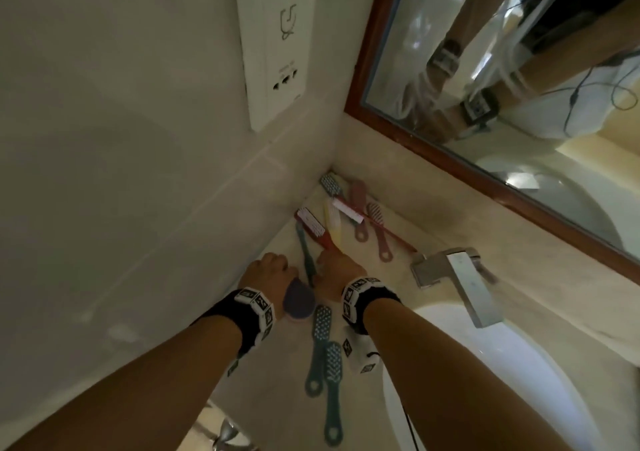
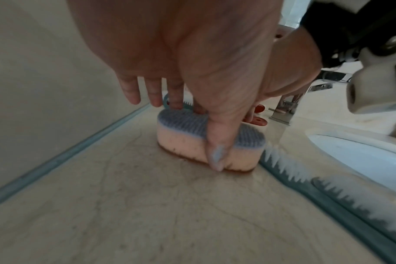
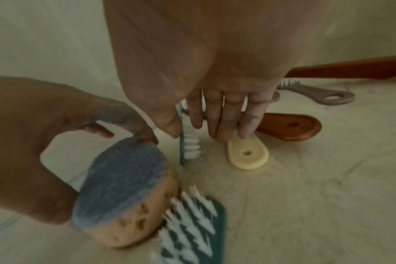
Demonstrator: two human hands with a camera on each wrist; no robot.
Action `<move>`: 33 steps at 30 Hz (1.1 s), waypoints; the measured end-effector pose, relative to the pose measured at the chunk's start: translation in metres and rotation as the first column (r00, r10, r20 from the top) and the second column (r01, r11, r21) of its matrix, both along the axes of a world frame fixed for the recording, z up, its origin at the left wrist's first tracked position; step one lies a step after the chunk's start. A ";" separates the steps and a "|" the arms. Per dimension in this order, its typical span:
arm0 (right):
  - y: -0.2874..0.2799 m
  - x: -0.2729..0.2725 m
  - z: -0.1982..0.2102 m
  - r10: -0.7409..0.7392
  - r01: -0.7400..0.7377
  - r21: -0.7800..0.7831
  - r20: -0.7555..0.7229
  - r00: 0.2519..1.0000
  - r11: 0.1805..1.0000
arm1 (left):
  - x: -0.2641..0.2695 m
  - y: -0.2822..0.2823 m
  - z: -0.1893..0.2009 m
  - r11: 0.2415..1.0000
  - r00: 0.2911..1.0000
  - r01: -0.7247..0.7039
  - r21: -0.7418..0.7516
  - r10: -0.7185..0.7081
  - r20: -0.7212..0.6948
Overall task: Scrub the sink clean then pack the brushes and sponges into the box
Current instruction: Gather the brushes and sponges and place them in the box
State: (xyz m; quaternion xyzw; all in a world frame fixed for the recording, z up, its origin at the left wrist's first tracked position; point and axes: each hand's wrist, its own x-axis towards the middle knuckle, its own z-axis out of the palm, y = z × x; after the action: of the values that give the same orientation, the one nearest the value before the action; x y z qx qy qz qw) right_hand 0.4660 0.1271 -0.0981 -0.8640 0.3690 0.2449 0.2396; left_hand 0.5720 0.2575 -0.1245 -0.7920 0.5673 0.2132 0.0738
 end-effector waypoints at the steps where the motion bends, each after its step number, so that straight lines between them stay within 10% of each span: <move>1: 0.001 0.001 -0.003 0.020 -0.020 -0.014 -0.006 1.000 1.000 | 0.002 0.003 -0.001 0.999 0.999 -0.040 0.026 0.041 -0.015; 10: 0.005 -0.008 -0.007 0.077 -0.078 -0.105 -0.012 0.997 0.991 | 0.004 0.027 -0.020 0.974 0.970 -0.226 0.034 0.228 -0.086; 21: -0.015 -0.031 0.044 -0.220 0.208 0.074 0.368 0.903 0.975 | 0.003 0.034 0.009 0.910 0.898 -0.414 0.000 0.409 -0.162; 33: -0.032 -0.079 0.142 -0.298 0.247 0.168 0.591 0.750 0.954 | -0.035 -0.001 0.148 0.816 0.847 -0.510 -0.273 0.421 -0.324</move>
State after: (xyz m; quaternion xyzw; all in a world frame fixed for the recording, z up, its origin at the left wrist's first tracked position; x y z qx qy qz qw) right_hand 0.3873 0.0946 0.0436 -0.8231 0.3837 -0.0698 0.4129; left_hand 0.5369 0.2560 0.0235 -0.8743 0.3878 0.2181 -0.1941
